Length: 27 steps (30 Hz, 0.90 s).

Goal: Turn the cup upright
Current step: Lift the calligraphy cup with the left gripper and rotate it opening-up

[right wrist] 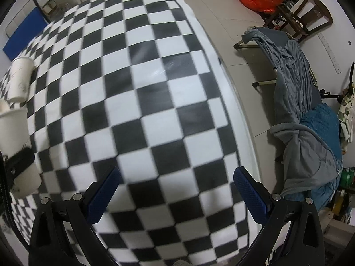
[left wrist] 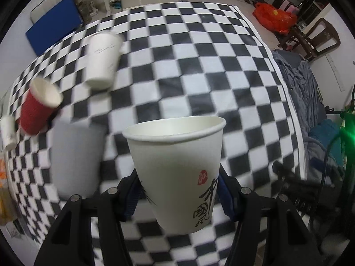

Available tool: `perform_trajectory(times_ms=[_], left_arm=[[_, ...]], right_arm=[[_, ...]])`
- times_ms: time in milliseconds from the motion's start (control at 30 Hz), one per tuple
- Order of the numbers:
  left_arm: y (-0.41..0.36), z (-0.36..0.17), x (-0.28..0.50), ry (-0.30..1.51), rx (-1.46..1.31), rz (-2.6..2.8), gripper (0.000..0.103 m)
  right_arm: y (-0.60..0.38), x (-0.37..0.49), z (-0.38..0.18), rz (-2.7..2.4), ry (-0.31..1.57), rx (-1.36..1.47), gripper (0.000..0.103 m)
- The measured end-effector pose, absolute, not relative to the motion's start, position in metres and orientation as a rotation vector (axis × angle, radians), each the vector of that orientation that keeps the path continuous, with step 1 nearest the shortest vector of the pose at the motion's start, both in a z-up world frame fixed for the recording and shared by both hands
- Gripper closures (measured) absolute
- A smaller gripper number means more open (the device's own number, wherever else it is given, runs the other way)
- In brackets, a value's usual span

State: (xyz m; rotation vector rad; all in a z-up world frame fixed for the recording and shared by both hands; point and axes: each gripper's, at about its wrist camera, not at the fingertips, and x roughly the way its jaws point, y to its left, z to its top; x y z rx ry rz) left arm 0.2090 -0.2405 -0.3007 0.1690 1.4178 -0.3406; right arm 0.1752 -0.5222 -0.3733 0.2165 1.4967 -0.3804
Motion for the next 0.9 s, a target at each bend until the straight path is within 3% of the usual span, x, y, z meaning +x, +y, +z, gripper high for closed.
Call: perform_trajectory(times_ms=[267,567,900], left_arm=[[-0.166,-0.295,0.151,1.461,0.129,-0.248,0.045],[-0.059,-0.329,0.107,1.587,0.013,-0.113,0.045],[-0.044,-0.366,0.118,1.613,-0.047,-0.126,0.045]], right_arm=[[-0.441,0.131,-0.353,-0.319,1.501,0.198,0.0],[-0.346,0.089,-0.373,-0.191,1.591,0.276,0.0],[-0.278,0.092,-0.39,-0.158,1.611,0.226,0.0]])
